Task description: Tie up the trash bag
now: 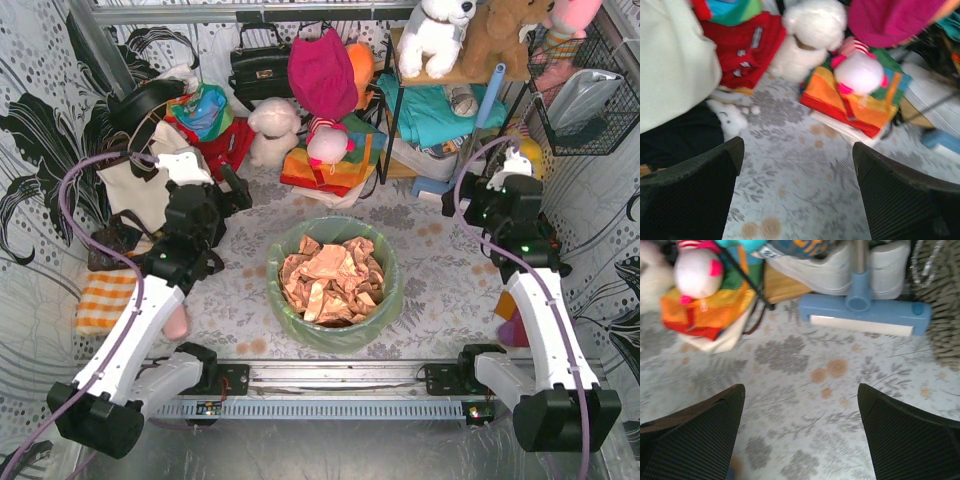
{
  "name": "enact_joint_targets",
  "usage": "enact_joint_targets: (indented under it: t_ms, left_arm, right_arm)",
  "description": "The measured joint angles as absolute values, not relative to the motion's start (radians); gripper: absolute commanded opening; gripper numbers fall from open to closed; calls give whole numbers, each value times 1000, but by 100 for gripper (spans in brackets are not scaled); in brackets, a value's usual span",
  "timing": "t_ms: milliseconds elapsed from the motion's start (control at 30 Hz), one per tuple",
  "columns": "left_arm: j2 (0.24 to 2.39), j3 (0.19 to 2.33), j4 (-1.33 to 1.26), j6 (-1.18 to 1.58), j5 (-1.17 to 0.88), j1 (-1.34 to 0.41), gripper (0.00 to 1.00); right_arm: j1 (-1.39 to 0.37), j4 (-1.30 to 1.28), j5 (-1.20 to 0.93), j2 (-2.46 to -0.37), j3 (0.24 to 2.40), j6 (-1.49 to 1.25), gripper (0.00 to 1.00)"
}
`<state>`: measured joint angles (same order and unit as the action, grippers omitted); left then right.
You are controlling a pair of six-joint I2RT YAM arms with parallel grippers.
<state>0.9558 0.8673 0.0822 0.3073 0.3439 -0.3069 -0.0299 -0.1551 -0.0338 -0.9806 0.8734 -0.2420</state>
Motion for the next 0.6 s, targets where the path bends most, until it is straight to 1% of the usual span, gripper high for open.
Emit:
enact_joint_targets:
  t_ms: [67, 133, 233, 367, 500, 600]
  left_arm:
    - [957, 958, 207, 329, 269, -307, 98]
    - [957, 1043, 327, 353, 194, -307, 99]
    - [965, 1156, 506, 381, 86, -308, 99]
    - [977, 1257, 706, 402, -33, -308, 93]
    - [997, 1301, 868, 416, -151, -308, 88]
    - [1015, 1303, 960, 426, -240, -309, 83]
  right_arm:
    - [-30, -268, -91, -973, 955, -273, 90]
    - [-30, -366, -152, -971, 1029, -307, 84]
    - [-30, -485, -268, -970, 1116, -362, 81]
    - [-30, -636, -410, -973, 1198, -430, 75]
    - [-30, -797, -519, -1002, 1306, -457, 68]
    - [-30, -864, -597, -1007, 1352, -462, 63]
